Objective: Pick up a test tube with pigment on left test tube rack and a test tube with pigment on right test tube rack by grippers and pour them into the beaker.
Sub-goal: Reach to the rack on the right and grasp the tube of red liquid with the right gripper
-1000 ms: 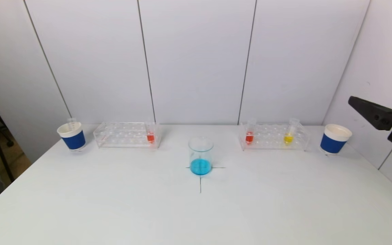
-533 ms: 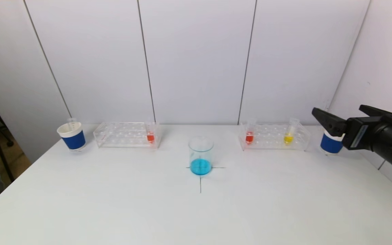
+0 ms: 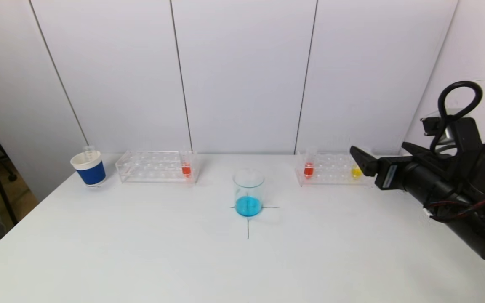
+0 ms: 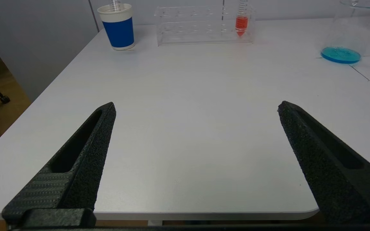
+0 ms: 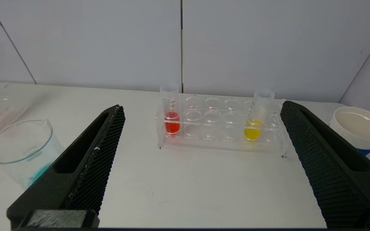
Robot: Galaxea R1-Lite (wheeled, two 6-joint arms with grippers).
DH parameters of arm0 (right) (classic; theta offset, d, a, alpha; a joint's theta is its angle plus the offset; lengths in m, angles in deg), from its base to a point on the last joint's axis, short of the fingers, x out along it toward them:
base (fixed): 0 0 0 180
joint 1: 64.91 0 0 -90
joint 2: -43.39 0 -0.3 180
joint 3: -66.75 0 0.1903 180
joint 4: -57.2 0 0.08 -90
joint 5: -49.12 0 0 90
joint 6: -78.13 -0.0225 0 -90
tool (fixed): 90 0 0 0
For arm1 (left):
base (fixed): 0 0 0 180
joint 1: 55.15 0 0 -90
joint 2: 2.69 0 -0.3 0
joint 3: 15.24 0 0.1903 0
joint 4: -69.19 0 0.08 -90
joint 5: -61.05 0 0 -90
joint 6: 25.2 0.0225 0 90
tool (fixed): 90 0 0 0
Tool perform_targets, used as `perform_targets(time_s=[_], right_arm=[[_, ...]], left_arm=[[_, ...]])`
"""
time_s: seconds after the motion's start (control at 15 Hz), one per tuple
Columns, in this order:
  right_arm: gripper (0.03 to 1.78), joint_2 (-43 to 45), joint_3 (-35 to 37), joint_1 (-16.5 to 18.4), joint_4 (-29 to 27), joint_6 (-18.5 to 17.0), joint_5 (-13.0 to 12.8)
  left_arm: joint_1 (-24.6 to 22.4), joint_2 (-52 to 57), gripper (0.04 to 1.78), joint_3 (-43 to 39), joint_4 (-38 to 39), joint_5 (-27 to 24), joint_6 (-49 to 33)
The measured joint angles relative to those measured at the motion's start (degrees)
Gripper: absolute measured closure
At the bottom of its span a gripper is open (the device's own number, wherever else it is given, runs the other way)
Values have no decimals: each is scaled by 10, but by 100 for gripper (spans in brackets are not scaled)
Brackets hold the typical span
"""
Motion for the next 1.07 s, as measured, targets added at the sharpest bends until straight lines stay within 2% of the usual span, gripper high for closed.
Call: perform_targets(time_s=[0.6,1.07], right_arm=[[5,-175,-18,-12,154,1,-21],[5,-262,-75,-13,169,-3,-31]], left_arm=[[0,0,6,0,0,0,0],[0,0,6,0,0,0,0]])
